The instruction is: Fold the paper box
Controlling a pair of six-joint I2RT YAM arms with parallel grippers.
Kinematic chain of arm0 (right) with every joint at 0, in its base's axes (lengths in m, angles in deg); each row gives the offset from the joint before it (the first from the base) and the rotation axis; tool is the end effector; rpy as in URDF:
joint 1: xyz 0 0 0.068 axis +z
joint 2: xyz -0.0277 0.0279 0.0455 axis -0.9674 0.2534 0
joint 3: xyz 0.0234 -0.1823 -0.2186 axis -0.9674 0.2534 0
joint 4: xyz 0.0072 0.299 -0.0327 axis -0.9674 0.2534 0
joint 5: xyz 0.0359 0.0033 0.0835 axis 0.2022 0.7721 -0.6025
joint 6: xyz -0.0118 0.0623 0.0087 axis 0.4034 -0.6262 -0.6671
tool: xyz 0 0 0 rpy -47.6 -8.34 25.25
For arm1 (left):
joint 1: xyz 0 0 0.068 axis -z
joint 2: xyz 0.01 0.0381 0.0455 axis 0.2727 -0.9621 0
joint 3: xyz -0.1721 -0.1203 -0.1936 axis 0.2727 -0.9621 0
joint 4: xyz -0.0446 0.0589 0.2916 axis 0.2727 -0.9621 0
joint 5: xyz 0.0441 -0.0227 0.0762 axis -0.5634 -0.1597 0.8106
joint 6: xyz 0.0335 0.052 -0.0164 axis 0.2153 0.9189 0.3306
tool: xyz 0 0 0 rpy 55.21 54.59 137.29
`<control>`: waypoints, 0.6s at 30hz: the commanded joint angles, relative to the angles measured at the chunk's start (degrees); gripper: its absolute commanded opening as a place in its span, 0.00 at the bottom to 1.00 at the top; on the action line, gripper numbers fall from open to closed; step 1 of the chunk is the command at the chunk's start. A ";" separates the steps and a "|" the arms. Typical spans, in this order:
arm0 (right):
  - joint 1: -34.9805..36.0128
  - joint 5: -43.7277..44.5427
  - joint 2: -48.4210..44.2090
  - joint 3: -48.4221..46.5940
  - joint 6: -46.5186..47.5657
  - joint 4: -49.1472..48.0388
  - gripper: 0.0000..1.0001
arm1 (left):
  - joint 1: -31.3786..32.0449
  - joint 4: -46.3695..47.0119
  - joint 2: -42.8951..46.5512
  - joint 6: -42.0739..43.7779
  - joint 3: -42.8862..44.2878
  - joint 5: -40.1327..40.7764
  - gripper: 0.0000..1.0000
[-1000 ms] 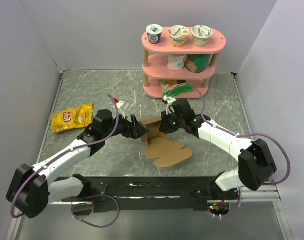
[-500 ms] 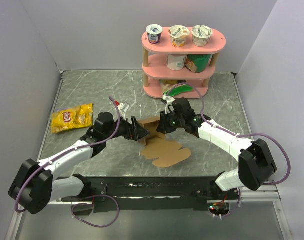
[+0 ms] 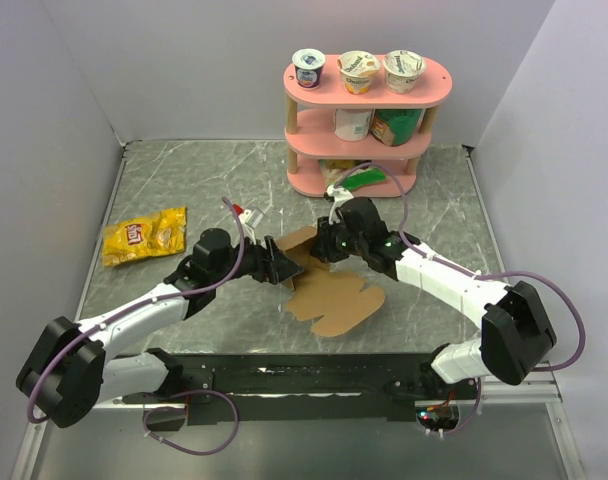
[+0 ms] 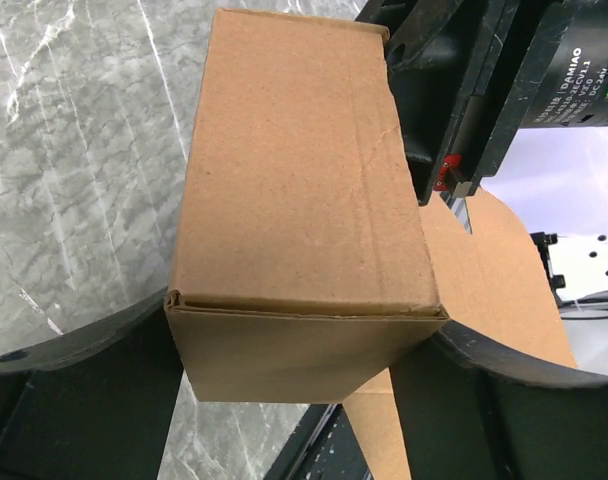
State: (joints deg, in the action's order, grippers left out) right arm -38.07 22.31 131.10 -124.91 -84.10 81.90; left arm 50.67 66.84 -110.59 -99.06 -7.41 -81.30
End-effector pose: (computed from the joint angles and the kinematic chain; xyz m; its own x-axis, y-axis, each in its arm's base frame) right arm 0.2757 0.2214 0.2511 -0.6661 -0.1070 -0.7382 -0.5311 0.7629 0.3686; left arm 0.2283 -0.1850 0.2228 -0.6988 -0.1893 -0.6898 0.5429 0.4877 -0.6837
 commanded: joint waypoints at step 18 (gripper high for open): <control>3.43 15.73 -0.53 1.17 -4.75 -3.59 0.00 | 2.06 1.15 1.77 1.76 1.06 5.80 0.77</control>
State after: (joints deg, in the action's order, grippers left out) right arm -34.94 33.22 132.04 -124.03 -89.72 81.31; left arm 52.18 66.30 -110.52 -98.09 -7.41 -75.57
